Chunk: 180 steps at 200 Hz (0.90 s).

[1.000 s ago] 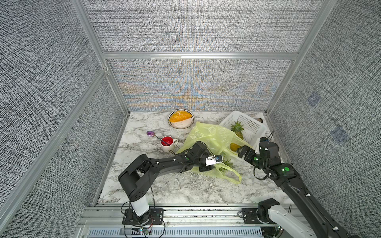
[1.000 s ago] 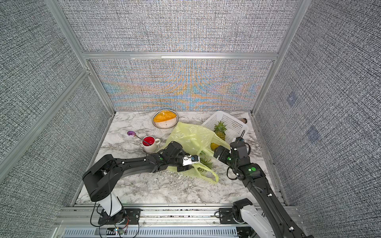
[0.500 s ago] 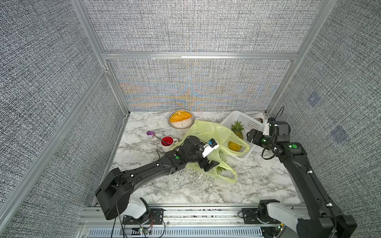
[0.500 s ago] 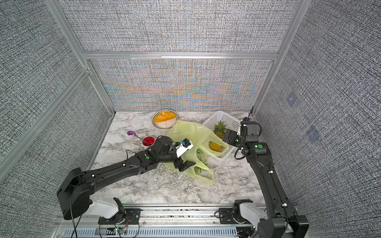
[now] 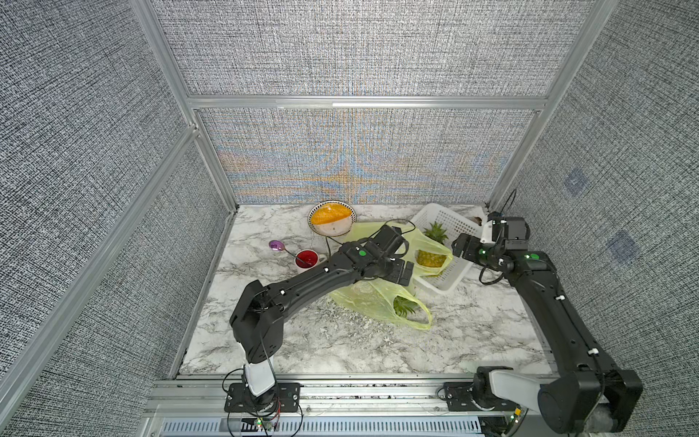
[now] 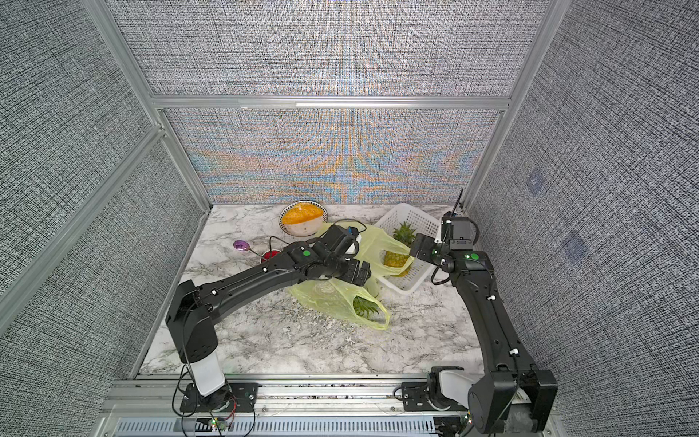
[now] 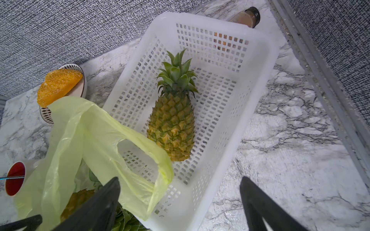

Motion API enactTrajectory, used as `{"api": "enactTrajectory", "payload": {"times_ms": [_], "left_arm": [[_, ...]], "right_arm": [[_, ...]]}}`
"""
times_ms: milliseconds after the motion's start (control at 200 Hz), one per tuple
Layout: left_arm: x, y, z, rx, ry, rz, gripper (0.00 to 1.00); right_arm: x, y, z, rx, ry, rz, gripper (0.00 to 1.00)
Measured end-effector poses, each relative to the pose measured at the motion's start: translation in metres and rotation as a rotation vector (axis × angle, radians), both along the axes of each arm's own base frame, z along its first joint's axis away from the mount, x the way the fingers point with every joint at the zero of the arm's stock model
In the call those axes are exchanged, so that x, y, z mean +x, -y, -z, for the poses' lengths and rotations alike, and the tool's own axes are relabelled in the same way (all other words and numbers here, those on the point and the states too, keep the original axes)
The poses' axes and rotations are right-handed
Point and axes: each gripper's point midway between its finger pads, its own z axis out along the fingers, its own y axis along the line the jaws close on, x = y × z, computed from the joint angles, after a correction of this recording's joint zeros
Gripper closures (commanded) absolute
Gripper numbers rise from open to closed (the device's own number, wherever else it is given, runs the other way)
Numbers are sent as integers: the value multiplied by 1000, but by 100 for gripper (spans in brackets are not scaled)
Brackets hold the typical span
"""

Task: Place the pineapple into a plastic bag & tie a knot
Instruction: Adjust the plastic bag at the center of the board.

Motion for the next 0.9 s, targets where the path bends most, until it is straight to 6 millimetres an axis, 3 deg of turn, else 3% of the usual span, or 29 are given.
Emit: {"api": "enactTrajectory", "payload": {"times_ms": [325, 561, 706, 901], "left_arm": [[17, 1, -29, 167, 173, -37, 0], [32, 6, -21, 276, 216, -26, 0], [31, 8, -23, 295, 233, -2, 0], [19, 18, 4, 339, 169, 72, 0]], "right_arm": [[0, 7, 5, 7, -9, 7, 6], [2, 14, 9, 7, -16, 15, 6], [4, 14, 12, 14, -25, 8, 6], [6, 19, 15, 18, -30, 18, 6]]}}
